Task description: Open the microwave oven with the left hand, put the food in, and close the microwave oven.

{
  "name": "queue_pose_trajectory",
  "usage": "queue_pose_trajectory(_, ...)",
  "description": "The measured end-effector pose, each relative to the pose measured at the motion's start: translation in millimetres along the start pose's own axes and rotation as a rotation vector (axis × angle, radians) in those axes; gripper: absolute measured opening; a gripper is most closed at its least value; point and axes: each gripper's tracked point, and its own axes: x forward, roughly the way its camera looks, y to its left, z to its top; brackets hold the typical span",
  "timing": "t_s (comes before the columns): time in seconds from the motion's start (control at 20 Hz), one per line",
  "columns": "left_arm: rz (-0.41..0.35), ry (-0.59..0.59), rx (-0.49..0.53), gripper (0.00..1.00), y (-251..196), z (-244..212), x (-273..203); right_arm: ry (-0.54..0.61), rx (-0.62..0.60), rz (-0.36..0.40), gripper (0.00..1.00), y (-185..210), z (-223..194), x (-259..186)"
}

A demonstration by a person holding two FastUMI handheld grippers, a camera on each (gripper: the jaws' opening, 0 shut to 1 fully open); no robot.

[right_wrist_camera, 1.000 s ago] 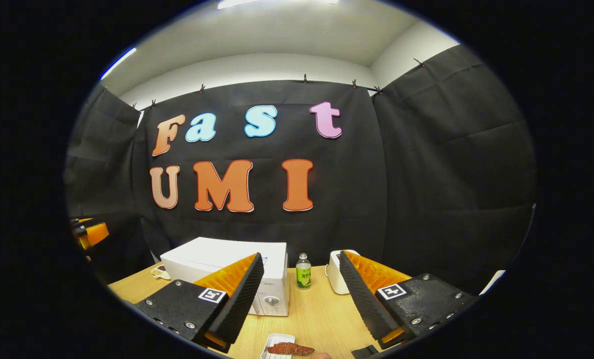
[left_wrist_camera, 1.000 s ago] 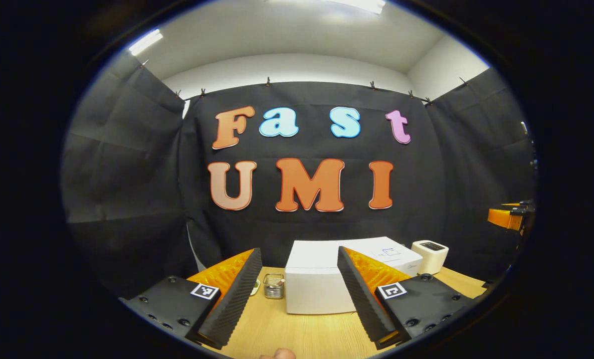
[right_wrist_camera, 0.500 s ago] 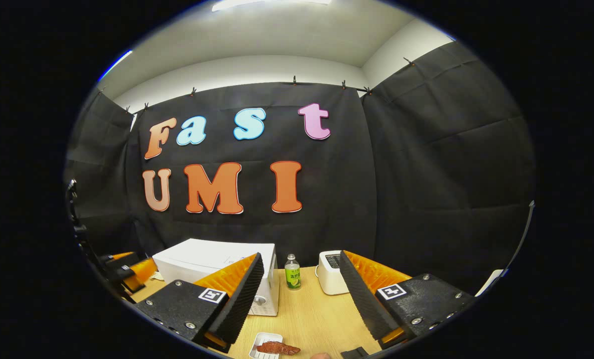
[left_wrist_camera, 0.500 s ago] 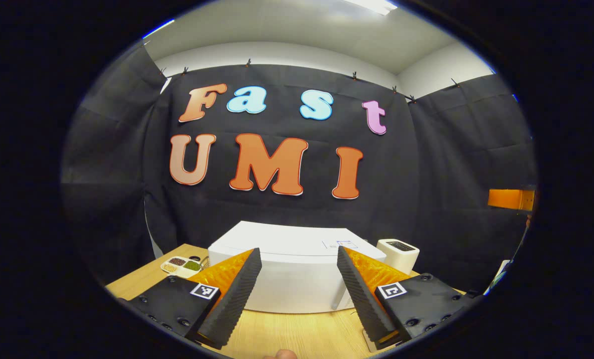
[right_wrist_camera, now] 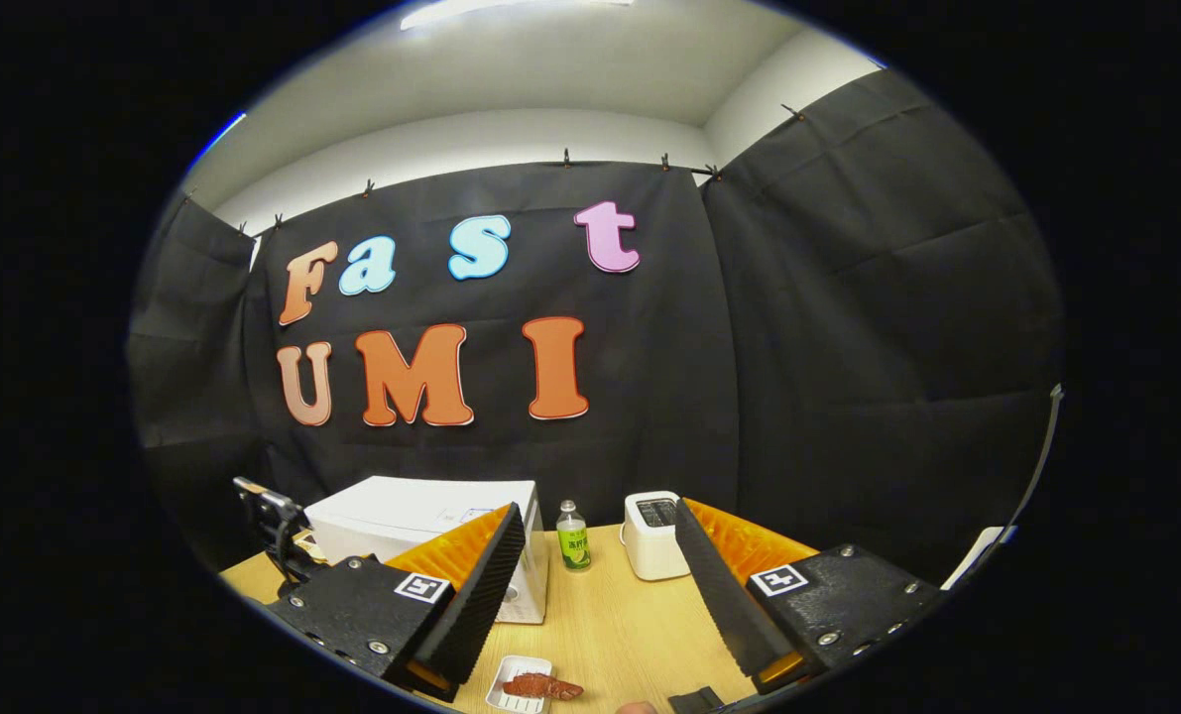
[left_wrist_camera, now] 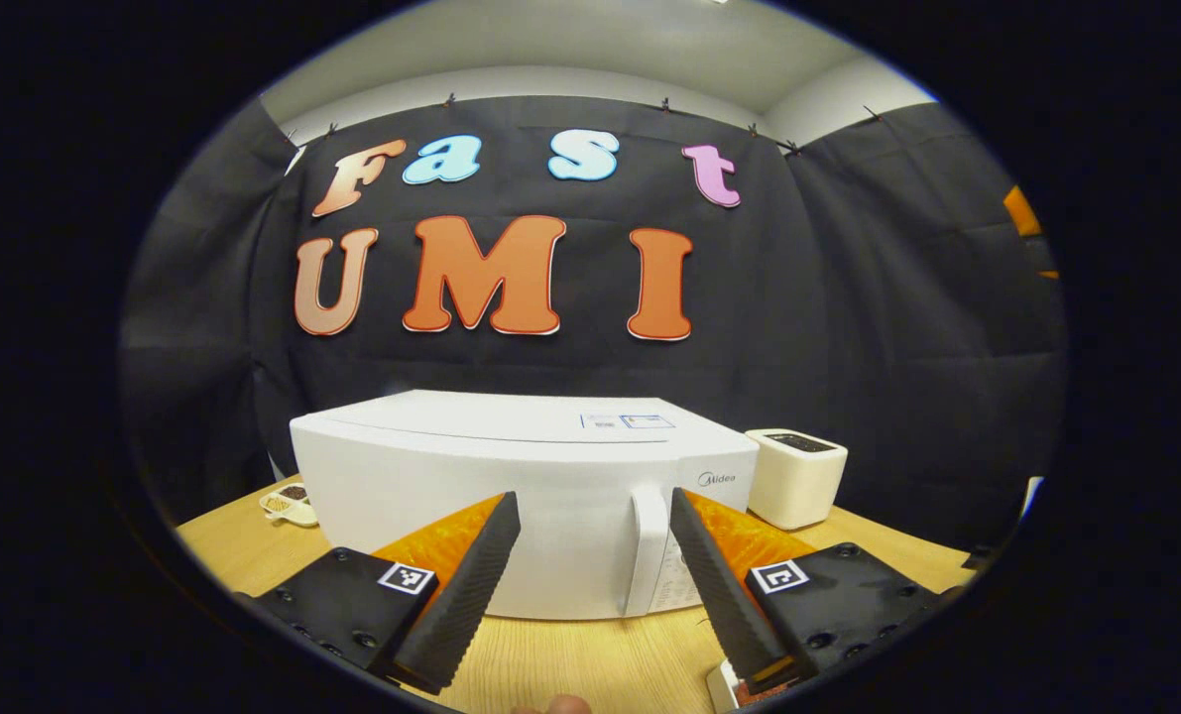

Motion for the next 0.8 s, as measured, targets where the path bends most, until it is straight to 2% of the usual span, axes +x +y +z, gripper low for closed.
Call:
queue_pose_trajectory(0.2,0.002,0.051,0.011,0.98,-9,-35,32,0.010,0.004,-0.022,0.95,-15,-9,3)
queue_pose_trajectory(0.3,-0.023,-0.009,-0.013,0.99,-17,-20,32,0.009,-0.007,-0.038,0.95,-24,-13,4)
queue_pose_trajectory(0.35,-0.025,-0.005,0.006,0.97,-21,-22,31,0.006,-0.006,-0.045,0.94,-27,-14,3)
queue_pose_trajectory(0.45,-0.015,0.050,0.026,0.98,-24,-44,34,0.006,0.015,-0.042,0.94,-28,-18,2)
queue_pose_trajectory(0.7,-0.005,0.146,-0.024,0.98,-24,-83,41,0.019,0.018,-0.050,0.95,-37,-26,4)
queue_pose_trajectory(0.8,-0.055,0.153,-0.059,0.84,-37,-87,43,-0.001,0.003,-0.062,0.95,-41,-22,2)
